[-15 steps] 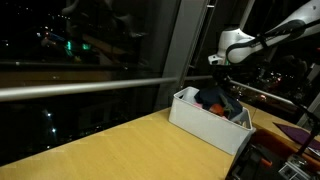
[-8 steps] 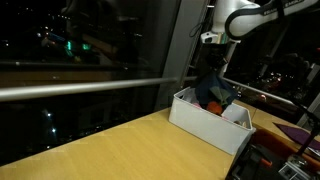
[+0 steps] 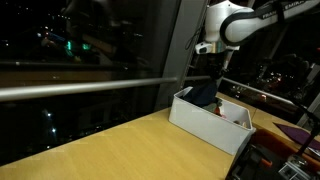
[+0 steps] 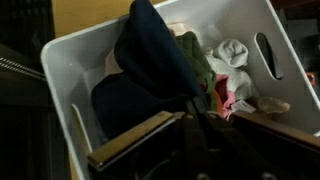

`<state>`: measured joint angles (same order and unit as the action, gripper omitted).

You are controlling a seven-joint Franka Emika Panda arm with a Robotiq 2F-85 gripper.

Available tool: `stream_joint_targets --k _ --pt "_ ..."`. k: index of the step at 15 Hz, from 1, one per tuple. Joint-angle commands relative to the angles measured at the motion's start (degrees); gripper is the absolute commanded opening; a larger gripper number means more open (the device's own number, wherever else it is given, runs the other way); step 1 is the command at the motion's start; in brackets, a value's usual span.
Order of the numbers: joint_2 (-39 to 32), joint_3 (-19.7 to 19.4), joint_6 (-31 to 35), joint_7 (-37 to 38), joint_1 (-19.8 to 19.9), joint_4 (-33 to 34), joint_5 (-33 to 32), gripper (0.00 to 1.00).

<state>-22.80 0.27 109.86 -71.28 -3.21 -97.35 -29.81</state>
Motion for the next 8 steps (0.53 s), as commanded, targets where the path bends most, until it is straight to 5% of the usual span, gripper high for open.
stream_joint_targets --k 1,8 --pt "1.50 -0.84 2.95 0.13 4.71 -6.66 2.65 0.01" --pt "-3.49 0.40 8.59 -0.97 8.38 -7.96 8.96 0.01"
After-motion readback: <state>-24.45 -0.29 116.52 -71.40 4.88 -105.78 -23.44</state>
